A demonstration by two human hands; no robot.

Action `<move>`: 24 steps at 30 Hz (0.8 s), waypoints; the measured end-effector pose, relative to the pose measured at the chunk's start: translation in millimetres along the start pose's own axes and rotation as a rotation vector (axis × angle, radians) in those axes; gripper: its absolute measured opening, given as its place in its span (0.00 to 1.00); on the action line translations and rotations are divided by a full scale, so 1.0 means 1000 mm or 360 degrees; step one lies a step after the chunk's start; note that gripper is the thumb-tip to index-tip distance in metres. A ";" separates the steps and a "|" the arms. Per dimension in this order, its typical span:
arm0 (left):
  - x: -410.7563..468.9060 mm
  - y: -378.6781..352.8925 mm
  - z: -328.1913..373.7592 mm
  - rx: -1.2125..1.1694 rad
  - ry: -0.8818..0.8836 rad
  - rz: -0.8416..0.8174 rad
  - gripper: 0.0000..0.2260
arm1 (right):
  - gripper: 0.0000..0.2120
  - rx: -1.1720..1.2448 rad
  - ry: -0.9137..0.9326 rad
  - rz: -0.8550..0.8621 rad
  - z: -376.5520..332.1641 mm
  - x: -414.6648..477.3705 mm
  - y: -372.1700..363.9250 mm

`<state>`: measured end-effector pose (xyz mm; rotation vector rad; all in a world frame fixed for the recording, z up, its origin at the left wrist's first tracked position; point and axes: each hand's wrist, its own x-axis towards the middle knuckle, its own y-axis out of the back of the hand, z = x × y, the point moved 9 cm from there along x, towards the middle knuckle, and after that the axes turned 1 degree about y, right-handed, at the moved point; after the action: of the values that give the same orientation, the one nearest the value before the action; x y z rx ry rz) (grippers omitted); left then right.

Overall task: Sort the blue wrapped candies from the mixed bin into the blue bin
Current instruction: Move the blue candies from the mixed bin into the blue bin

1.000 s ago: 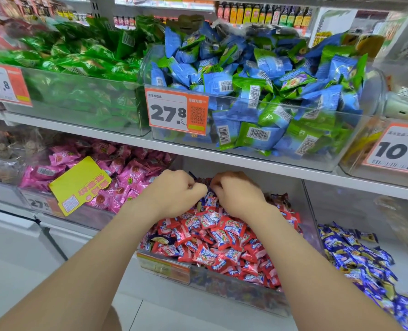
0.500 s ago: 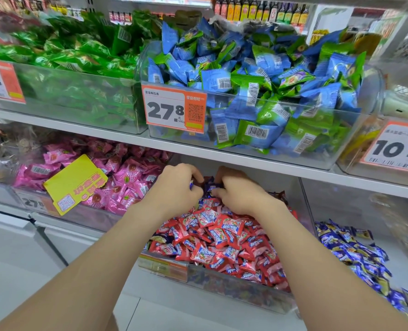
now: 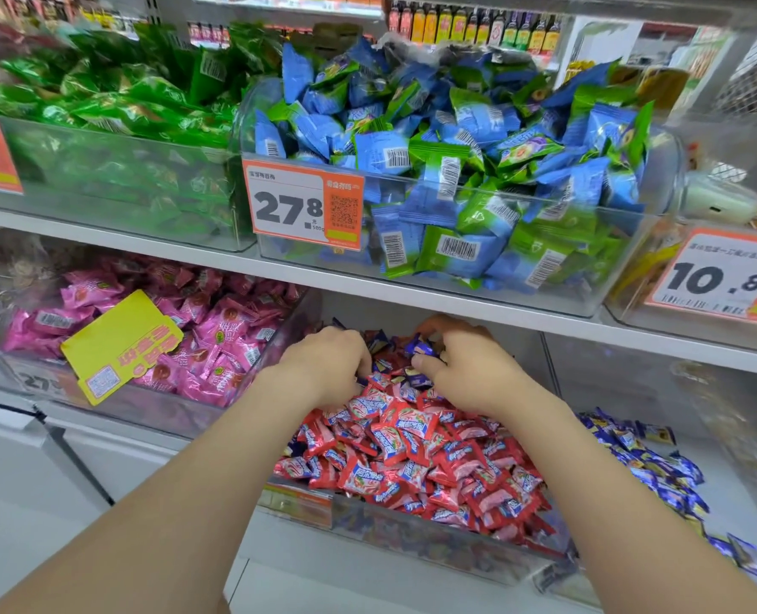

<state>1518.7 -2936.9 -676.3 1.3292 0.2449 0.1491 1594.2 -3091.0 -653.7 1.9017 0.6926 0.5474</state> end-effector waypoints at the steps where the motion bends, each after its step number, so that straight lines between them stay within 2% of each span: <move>1: 0.000 0.002 -0.001 -0.0025 0.0001 0.0028 0.07 | 0.09 0.0064 -0.0001 0.0016 0.002 -0.001 0.002; 5: -0.005 0.016 -0.005 -0.0181 0.0031 0.0211 0.10 | 0.10 0.0262 -0.0022 0.0027 0.008 -0.008 0.009; 8: -0.013 0.028 -0.007 -0.0364 0.0035 0.0366 0.12 | 0.12 0.0239 -0.0010 0.0108 0.010 -0.013 0.015; 11: -0.021 0.039 -0.009 -0.0575 0.0053 0.0477 0.13 | 0.14 0.0132 -0.0037 0.0063 0.007 -0.016 0.015; 13: -0.027 0.042 -0.007 -0.0661 0.0060 0.0468 0.12 | 0.13 0.0082 -0.0076 0.0020 0.002 -0.021 0.014; 16: -0.036 0.046 -0.004 -0.0830 0.0071 0.0445 0.11 | 0.07 0.0105 -0.0140 0.0035 -0.003 -0.033 0.016; 20: -0.047 0.037 -0.001 -0.1374 0.0186 0.0315 0.06 | 0.13 0.0272 -0.0140 0.0075 -0.015 -0.066 0.026; 22: -0.053 0.026 0.006 -0.1646 0.0262 0.0163 0.06 | 0.12 0.0530 -0.0233 -0.0039 -0.010 -0.086 0.026; 24: -0.060 0.019 0.014 -0.1793 0.0305 0.0089 0.05 | 0.11 0.1121 -0.0400 -0.0223 0.000 -0.109 0.024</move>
<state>1465.4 -2959.8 -649.7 0.2002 0.2275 0.3932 1519.6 -3172.9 -639.7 2.4847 0.9182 -0.0515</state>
